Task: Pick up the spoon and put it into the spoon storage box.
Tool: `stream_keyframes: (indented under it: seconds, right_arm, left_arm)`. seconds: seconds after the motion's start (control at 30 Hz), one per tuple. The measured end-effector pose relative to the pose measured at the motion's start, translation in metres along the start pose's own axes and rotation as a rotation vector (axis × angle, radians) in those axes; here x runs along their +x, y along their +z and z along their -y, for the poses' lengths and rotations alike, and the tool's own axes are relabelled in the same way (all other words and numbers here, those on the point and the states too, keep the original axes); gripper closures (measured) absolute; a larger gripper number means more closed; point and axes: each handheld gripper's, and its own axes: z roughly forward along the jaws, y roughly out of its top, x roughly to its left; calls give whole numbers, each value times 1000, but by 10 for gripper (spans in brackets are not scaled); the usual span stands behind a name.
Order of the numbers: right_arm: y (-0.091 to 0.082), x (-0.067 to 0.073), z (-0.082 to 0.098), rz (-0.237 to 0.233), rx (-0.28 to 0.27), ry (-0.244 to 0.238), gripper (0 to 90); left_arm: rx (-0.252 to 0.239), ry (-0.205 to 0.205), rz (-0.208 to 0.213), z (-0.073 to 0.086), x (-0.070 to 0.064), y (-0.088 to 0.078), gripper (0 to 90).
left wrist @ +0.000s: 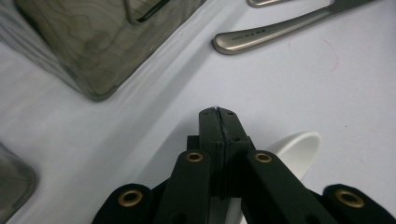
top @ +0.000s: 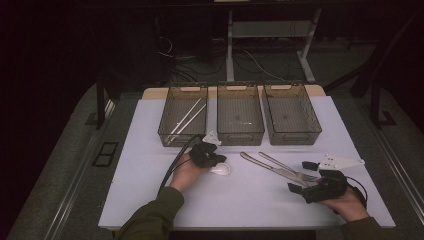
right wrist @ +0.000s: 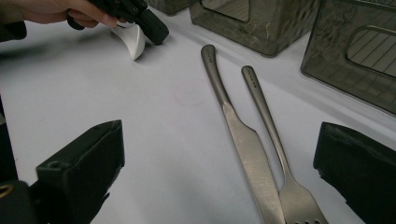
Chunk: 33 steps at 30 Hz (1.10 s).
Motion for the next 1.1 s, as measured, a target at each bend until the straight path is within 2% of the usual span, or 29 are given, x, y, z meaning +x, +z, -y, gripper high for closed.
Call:
stream_keyframes:
  seconds: [0.1,0.27,0.43,0.53,0.63,0.7,0.77,0.83,0.9,1.1]
  right_arm:
    - [0,0,0,-1,1,0,19]
    - [0,0,0,1,1,1,19]
    - [0,0,0,-1,0,0,19]
    - [0,0,0,-2,-1,-1,19]
    - [0,1,0,-4,1,1,19]
    - [0,1,0,-4,2,1,19]
    - [-1,1,0,-5,2,1,19]
    - [-1,1,0,-4,2,2,19]
    - [0,1,0,-4,3,2,19]
    - [0,1,0,-5,3,-1,19]
  left_arm:
    - [-16,-2,-16,0,5,-4,890]
    - [-45,-44,-45,3,11,-10,889]
    - [-80,-44,-50,4,15,-22,869]
    - [-97,-33,-26,7,16,-32,799]
    - [-120,-41,5,12,17,-42,710]
    - [-122,-49,42,15,17,-46,630]
    - [-122,-34,58,18,17,-49,580]
    - [-116,-30,86,19,17,-49,521]
    - [-105,-24,96,20,16,-47,494]
    - [-67,10,131,18,13,-33,466]
